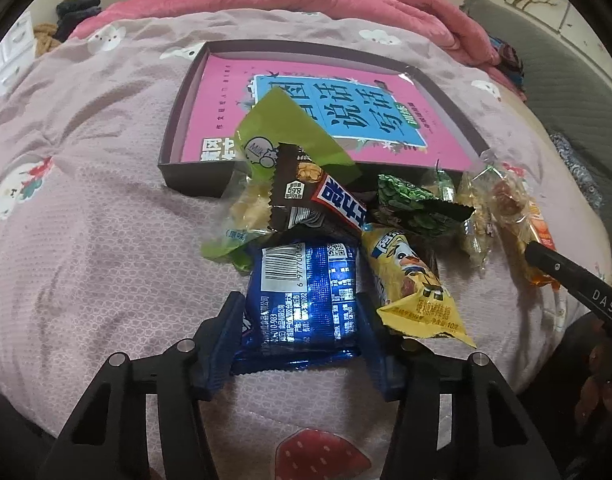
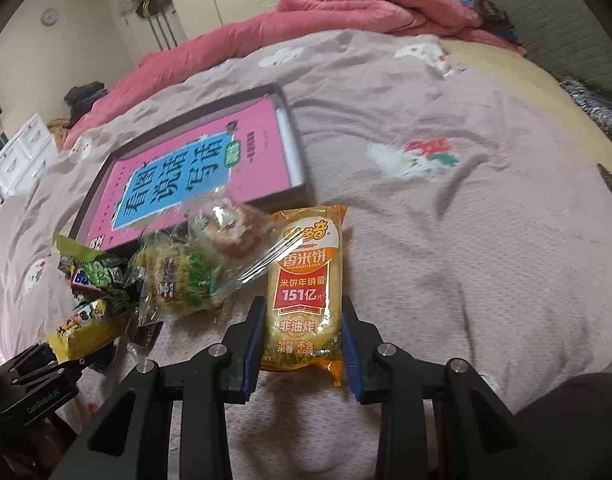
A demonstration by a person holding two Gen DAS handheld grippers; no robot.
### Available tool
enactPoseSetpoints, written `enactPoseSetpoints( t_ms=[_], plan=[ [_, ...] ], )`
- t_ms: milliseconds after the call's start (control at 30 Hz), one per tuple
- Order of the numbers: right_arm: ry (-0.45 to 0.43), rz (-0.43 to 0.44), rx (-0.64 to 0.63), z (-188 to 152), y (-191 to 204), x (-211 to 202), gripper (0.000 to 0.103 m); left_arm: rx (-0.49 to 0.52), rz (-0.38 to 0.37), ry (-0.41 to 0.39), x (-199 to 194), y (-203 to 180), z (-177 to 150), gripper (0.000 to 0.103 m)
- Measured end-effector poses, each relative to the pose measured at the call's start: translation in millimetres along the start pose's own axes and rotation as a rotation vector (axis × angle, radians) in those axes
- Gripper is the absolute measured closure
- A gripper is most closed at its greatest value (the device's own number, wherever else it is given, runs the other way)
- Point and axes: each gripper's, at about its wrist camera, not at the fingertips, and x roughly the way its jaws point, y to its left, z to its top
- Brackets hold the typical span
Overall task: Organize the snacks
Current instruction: 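Grasp the blue biscuit pack with left gripper while right grasps orange-yellow cake bag, then carry the blue pack and the cake bag with both grippers into the tray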
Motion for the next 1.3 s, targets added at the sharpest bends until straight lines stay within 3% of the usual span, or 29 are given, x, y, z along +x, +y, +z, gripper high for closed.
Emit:
enactPoseSetpoints(
  t_ms=[167,533,1000,1300],
  plan=[
    [-0.067,-0.025,0.028,4,-6,-14,0.070,-0.015,-0.027,0.000,-6,6,-2,0.049],
    [-0.092,-0.022,0.092,8,-23,-18,0.070,-0.043,-0.034,0.001,-26,18,-9,0.049],
    [-0.216,0.082,0.024,22,-9,-38,0.070,-0.120,0.024,-0.135,-63,49,5,0.050],
    [-0.242,0.142,-0.017,37,-1,-34,0.070,-0.125,0.063,-0.197,-71,56,24,0.050]
  ],
)
